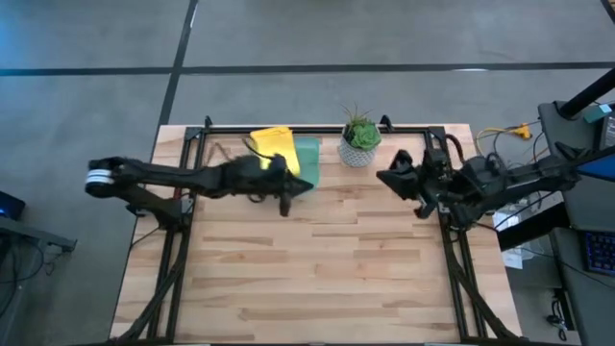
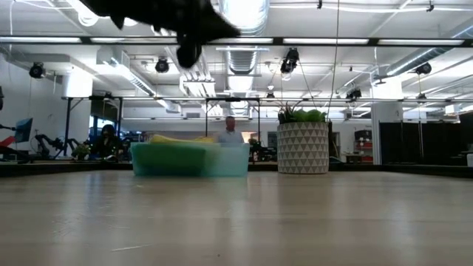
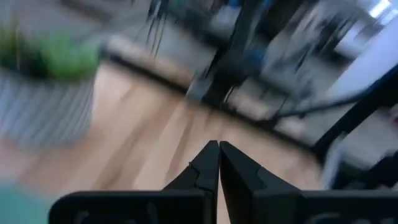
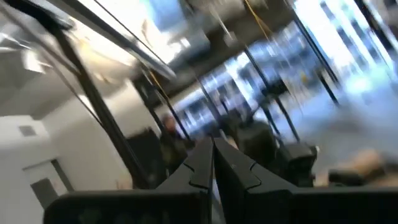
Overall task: Fold microfiber towels
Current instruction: Return to Home Position
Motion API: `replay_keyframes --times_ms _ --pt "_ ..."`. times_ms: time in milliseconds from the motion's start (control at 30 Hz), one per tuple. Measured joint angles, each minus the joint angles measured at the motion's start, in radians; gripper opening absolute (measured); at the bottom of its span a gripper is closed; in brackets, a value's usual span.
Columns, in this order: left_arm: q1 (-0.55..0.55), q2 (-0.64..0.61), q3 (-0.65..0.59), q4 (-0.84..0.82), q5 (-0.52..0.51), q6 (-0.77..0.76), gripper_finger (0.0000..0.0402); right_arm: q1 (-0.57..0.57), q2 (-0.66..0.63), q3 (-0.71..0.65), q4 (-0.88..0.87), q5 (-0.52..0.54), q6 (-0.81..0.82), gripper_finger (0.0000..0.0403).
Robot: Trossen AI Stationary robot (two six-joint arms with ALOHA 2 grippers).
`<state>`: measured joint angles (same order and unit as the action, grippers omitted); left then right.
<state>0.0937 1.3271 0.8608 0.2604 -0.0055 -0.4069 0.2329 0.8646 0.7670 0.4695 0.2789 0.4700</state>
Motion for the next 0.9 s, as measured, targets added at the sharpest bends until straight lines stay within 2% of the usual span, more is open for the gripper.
replay_keyframes --times_ms 100,200,300,400,567,767,900 --pt "0.003 -0.108 0.000 0.054 0.005 -0.005 0.0000 -0.056 0.041 0.023 0.191 -0.041 -0.110 0.0009" --pt "0.002 -0.231 0.000 0.079 -0.038 0.002 0.0000 -0.120 -0.010 0.042 0.227 -0.038 -0.224 0.0009" --pt "0.001 -0.362 -0.003 0.061 -0.066 0.057 0.0000 -0.149 -0.132 0.038 0.191 0.002 -0.323 0.0009" --pt "0.001 -0.507 -0.038 0.014 -0.101 0.098 0.0000 -0.141 -0.307 0.020 0.112 0.083 -0.418 0.0008" --pt "-0.016 -0.743 -0.220 0.040 -0.241 0.068 0.0000 -0.126 -0.524 -0.074 0.055 0.164 -0.437 0.0008" --pt "-0.068 -0.976 -0.477 0.210 -0.394 0.048 0.0000 -0.126 -0.674 -0.227 0.098 0.278 -0.438 0.0008" --pt "-0.102 -1.114 -0.589 0.198 -0.483 0.051 0.0000 -0.126 -0.768 -0.313 0.092 0.327 -0.395 0.0008"
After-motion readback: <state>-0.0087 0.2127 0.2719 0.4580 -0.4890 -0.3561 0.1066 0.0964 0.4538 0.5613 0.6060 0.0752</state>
